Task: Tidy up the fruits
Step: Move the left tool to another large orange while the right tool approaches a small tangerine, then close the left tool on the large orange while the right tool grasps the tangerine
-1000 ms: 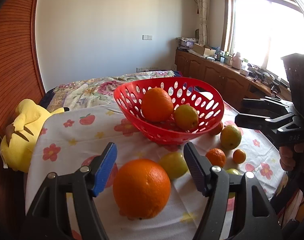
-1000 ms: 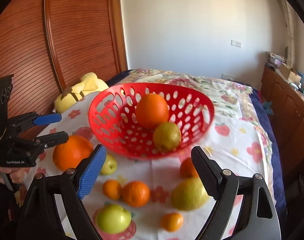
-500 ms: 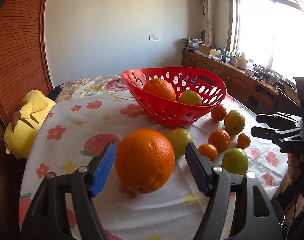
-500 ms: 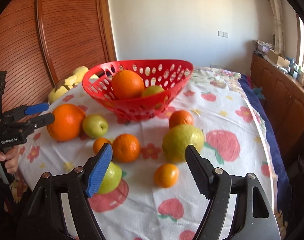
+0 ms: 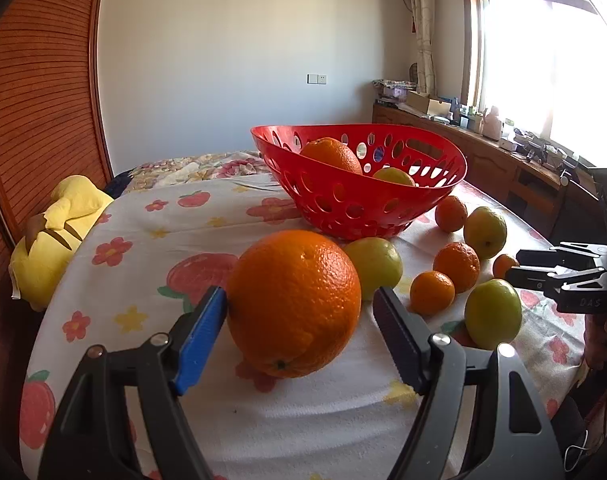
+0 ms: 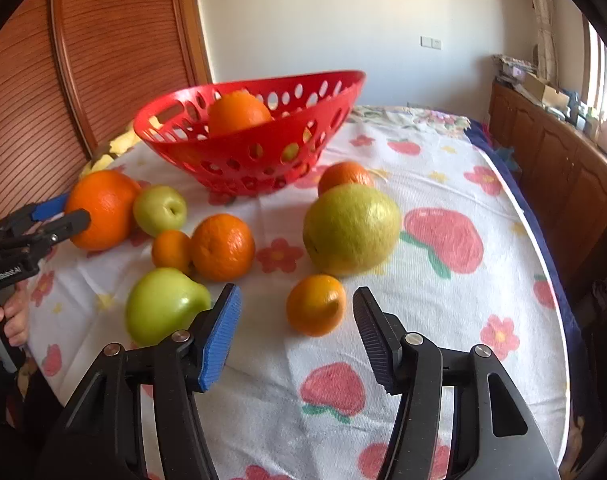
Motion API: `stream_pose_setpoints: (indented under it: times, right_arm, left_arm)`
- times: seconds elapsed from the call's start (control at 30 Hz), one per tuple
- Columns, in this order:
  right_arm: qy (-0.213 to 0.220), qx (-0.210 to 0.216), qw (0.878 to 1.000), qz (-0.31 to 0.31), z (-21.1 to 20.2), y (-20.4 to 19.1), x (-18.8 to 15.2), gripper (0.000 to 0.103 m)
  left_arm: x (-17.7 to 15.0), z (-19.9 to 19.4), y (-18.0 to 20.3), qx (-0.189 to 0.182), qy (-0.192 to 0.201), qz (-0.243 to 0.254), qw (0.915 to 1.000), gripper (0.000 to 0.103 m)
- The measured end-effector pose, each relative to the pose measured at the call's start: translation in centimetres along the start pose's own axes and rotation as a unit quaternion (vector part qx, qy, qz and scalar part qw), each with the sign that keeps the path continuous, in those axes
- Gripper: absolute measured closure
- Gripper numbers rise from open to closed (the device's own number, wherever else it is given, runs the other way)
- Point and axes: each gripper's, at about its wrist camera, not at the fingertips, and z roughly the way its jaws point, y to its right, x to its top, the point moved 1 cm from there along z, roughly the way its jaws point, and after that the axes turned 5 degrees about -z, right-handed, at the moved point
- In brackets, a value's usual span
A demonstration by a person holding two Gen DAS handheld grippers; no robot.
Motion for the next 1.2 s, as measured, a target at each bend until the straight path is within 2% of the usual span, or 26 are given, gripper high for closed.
stream_pose_setpoints:
  times: [0.2,0.3,0.33,0.37,0.63,0.7,0.97,1.2]
  right_arm:
    - [-0.012,-0.013,1.000,0.005,0.9,0.2,0.0,0.048]
    - [-0.022,-0.010,1.000,0.012,1.5,0.5,0.0,0.057]
    - [-0.022,-0.006,1.000,0.013,1.6,0.6,-0.1,0.066]
    - [-0.022,-0.008,1.000,0.013,1.6,0.6,-0.2,0.069]
    - [-0.020,-0.007,1.000,0.015,1.5,0.9,-0.3,0.070]
    - [-0.021,-0.006,1.000,0.015,1.6,0.8,-0.2,0.070]
    - [-0.021,-0.009,1.000,0.012,1.5,0.7,-0.3,0.070]
    - [-0.021,-0.011,1.000,0.009,1.5,0.4,-0.2,0.070]
  left_arm:
    - [-0.2,0.2,-0.1,0.009,-0.001,-0.003,1.0000,0.026]
    - [-0.2,0.3,-0.2,0.009,-0.002,-0.003,0.9999,0.025]
    - [-0.2,0.3,-0.2,0.011,-0.003,-0.003,0.9999,0.025]
    - [-0.3,0.3,-0.1,0.012,-0.003,-0.003,0.9999,0.025]
    - [-0.1,0.9,0.1,0.026,-0.016,0.005,0.9995,0.024]
    - [0.1,1.5,0.1,0.030,-0.031,0.008,0.9990,0.023]
    - [0.6,2.8,0.4,0.027,-0.059,0.018,0.9977,0.021]
    - [1.0,4.4,0.1,0.017,-0.093,0.006,0.9955,0.020]
